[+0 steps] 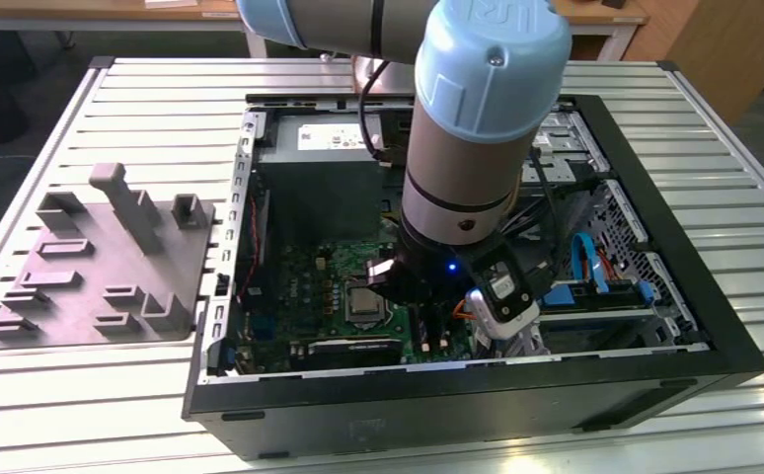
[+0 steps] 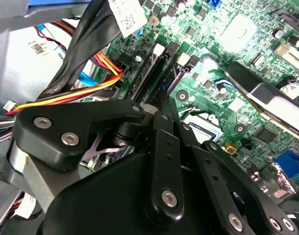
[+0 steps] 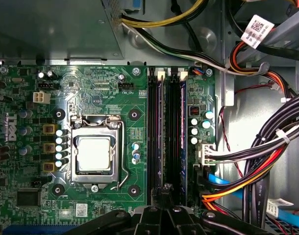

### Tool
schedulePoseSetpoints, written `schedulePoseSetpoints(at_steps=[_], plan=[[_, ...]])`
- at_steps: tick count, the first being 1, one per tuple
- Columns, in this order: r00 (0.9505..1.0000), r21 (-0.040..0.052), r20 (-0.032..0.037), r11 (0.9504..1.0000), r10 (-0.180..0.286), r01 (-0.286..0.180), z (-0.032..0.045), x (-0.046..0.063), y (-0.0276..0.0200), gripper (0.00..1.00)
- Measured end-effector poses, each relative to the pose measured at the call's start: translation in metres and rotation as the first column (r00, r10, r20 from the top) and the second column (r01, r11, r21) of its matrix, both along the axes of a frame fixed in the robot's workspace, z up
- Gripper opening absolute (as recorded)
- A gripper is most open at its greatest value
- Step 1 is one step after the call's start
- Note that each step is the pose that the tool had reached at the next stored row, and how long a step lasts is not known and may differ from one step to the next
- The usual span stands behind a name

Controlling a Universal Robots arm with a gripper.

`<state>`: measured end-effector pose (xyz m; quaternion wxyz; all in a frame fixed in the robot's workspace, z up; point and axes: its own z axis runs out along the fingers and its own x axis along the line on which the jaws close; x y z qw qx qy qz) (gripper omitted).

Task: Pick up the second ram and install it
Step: 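Press down the second ram until it locks into place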

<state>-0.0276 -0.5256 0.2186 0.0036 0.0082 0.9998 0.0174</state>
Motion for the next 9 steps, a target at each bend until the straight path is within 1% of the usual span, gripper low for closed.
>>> schedulePoseSetpoints(at_steps=[9], plan=[[1.0, 0.0, 0.0001, 1.0, 0.0, 0.0, -0.0023, 0.0, 0.0, 0.1]])
